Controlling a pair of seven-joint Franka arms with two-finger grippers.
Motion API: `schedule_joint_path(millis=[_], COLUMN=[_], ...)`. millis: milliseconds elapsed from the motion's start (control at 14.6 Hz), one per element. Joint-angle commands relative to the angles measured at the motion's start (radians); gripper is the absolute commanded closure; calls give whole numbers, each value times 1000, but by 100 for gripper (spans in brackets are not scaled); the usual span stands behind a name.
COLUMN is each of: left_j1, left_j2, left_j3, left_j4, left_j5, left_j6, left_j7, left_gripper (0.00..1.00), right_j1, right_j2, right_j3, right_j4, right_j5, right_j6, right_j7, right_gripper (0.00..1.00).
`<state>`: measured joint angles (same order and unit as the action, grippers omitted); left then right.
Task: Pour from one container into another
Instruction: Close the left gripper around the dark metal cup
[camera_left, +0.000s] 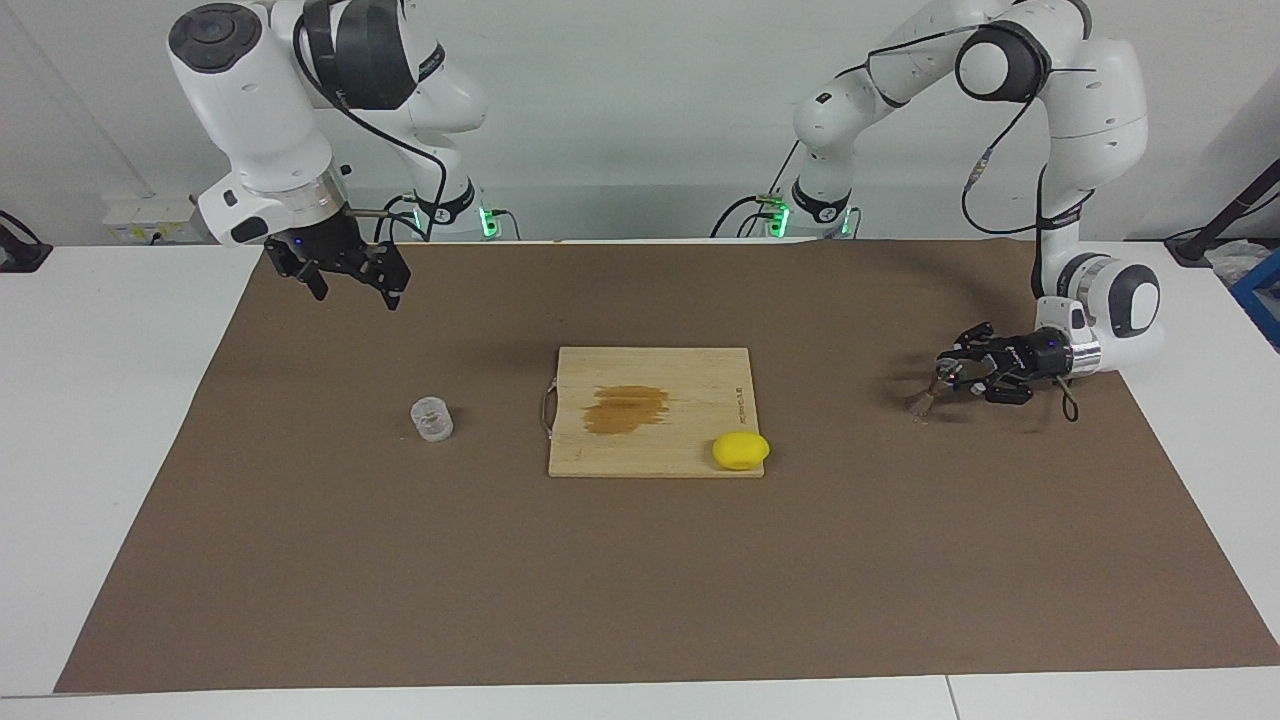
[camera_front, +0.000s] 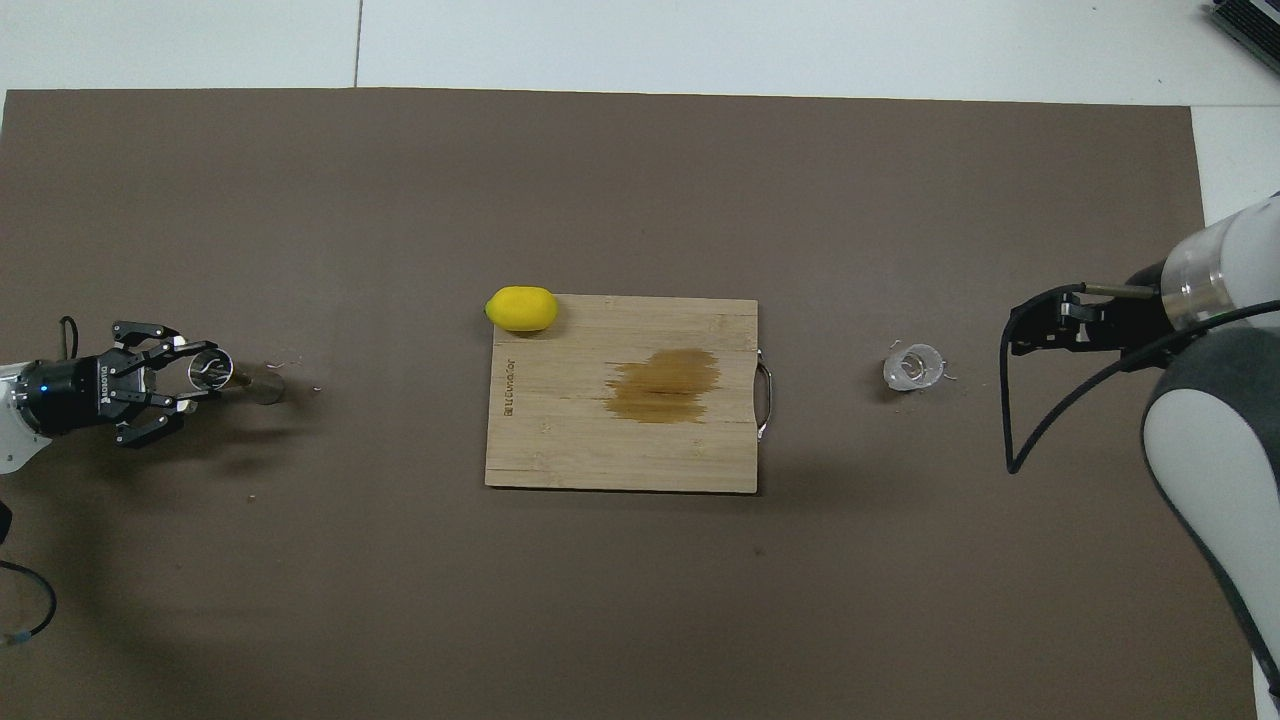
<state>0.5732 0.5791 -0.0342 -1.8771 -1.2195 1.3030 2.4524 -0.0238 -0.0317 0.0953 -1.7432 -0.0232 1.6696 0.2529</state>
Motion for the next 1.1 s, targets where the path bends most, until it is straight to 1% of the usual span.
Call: schedule_joint_path(millis=[0,69,137,206,343,754,1029], left_j1=[11,11,11,11,10,-12,-55], left_j2=[13,13,13,13,13,12,4], left_j3=[-7,-7,-7,-7,-7,-15,-18], left_j4=[18,18,18,18,18,26,24], left_j5=[15,15,17,17,17,11,-1], left_j6=[5,4,4,4,2,-8,-11], left_j7=[13,13,13,13,10,-15,-24], left_gripper=[60,60,63,71,74,73,73], right_j1=[-12,-12,-12,-12,-12,-12,-12], right_j2=[-25,-25,-25,-25,-25,-25,-25], right_j3=[4,4,4,4,4,4,4], right_j4=[-32,-32,-32,-32,-32,-32,-30], right_j5=[3,3,3,3,3,3,3], right_j6=[25,25,25,25,27,27,27], right_j7=[-4,-4,-4,-4,-4,-4,-4], right_gripper=[0,0,0,0,0,0,0])
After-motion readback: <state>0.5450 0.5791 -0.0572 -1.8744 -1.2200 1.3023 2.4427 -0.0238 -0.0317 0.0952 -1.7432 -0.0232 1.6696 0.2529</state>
